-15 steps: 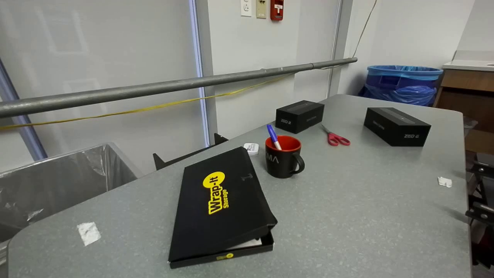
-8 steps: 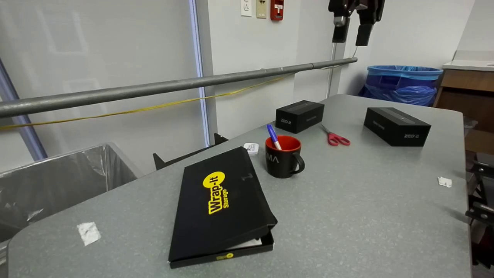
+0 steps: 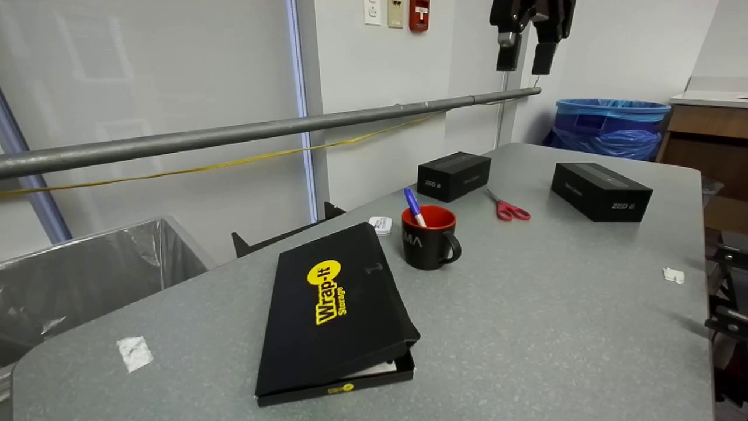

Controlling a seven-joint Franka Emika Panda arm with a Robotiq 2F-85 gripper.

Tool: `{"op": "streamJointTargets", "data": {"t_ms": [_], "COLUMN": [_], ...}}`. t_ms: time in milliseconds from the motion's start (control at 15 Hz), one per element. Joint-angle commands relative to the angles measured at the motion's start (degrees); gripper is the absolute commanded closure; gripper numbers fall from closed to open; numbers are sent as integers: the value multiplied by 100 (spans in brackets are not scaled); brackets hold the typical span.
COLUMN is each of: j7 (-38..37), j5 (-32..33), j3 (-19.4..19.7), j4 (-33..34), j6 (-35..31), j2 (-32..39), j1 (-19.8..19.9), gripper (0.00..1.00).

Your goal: Put the marker in the mug on the table

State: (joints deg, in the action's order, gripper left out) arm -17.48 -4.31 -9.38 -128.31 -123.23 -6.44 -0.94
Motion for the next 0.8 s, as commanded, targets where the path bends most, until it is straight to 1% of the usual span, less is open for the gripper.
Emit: {"op": "streamJointTargets", "data": {"t_ms": [0, 200, 400, 467, 533, 600, 733], "j7": [-59, 110, 361, 325, 362, 293, 313], "j5": [156, 136, 39, 62, 15, -16, -24], "j3": [91, 141, 189, 219, 223, 261, 274], "j4": [496, 993, 1623, 1804, 1930, 1405, 1660], "j6": [-494, -855, -870, -839, -728, -883, -880], "j2": [1042, 1907, 2661, 2838, 2926, 2537, 2797], "j1": [-155, -248, -336, -380, -402, -406, -440], "gripper": [0, 0, 0, 0, 0, 0, 0]}}
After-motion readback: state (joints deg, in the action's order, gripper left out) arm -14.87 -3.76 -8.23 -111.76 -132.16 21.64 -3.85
